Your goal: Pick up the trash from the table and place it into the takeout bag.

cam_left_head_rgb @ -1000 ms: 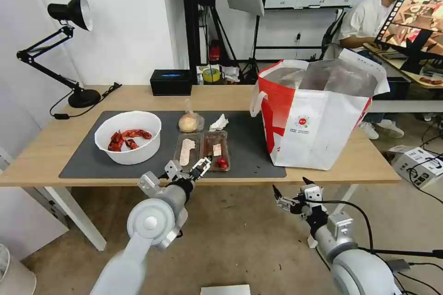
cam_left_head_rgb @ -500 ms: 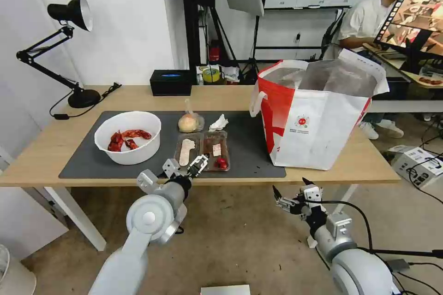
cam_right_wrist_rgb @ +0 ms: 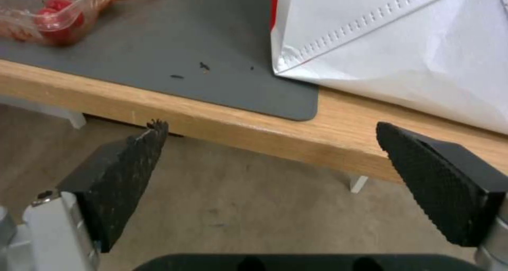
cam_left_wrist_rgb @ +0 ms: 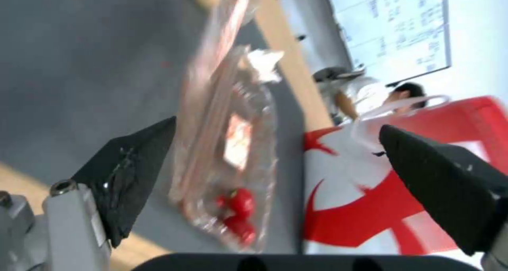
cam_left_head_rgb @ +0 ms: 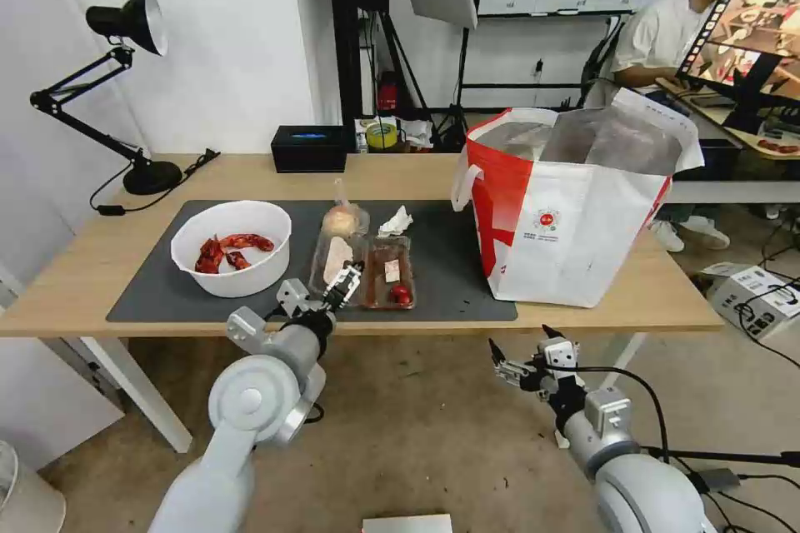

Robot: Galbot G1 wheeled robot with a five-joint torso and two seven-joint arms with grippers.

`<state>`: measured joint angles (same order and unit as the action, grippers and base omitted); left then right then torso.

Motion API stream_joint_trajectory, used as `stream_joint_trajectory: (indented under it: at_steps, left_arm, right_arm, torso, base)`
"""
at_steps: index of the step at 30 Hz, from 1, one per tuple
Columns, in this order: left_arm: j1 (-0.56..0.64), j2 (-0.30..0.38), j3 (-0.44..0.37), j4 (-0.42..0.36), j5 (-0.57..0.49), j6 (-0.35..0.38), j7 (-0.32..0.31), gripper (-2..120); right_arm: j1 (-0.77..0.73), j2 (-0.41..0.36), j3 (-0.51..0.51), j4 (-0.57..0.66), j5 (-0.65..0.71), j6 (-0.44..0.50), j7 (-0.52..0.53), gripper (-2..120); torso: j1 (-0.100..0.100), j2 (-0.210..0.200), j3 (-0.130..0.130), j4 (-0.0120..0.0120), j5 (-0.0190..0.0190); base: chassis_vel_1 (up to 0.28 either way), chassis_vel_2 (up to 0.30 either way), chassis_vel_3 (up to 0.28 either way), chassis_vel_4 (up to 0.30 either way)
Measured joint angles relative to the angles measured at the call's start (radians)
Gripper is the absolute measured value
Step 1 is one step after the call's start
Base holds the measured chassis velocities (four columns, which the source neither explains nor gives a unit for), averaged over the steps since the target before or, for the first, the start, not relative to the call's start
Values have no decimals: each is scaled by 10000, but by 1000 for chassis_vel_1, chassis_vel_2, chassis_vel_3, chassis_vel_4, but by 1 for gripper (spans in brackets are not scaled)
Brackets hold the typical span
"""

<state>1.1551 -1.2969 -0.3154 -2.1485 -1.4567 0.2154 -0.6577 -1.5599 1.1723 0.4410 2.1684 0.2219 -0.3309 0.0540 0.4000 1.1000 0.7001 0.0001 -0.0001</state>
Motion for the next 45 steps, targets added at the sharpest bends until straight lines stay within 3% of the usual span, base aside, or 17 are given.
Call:
stream_joint_trajectory:
  at_steps: [19,38,41,43,44,45]
  left_arm:
    - [-644,-97,158,105,-411,86,639,100]
    - [-2172,-654,1787,1454,-92,-62,611,100]
    - [-2312,-338,1961,1477,331,-49,709,100]
    - [-2439,207,2236,1487,1535,-42,1269,100]
    - [-2439,207,2236,1487,1535,-42,1269,100]
    - [-2486,598,2443,1513,2368,-62,1760,100]
  right_arm:
    - [-254,-53,208,225,-22,132,-9,100]
    - [-641,203,590,455,-22,166,-19,100]
    - [-737,205,641,562,-18,171,-30,100]
    - [-752,176,657,628,79,195,-48,100]
    - [-752,176,657,628,79,195,-48,100]
    - [-736,138,657,653,227,224,-58,100]
  torso:
    - [0,-1,0,-2,1]
    - [0,-1,-1,-3,2]
    - [0,-1,-1,-2,0]
    - [0,-1,-1,-2,0]
    - [0,-1,-1,-2,0]
    - [0,-2,-1,-3,0]
  base:
    - [0,0,0,0]
    - [0,0,0,0]
    - [0,0,0,0]
    - [0,0,0,0]
    - [0,0,0,0]
    - [0,0,0,0]
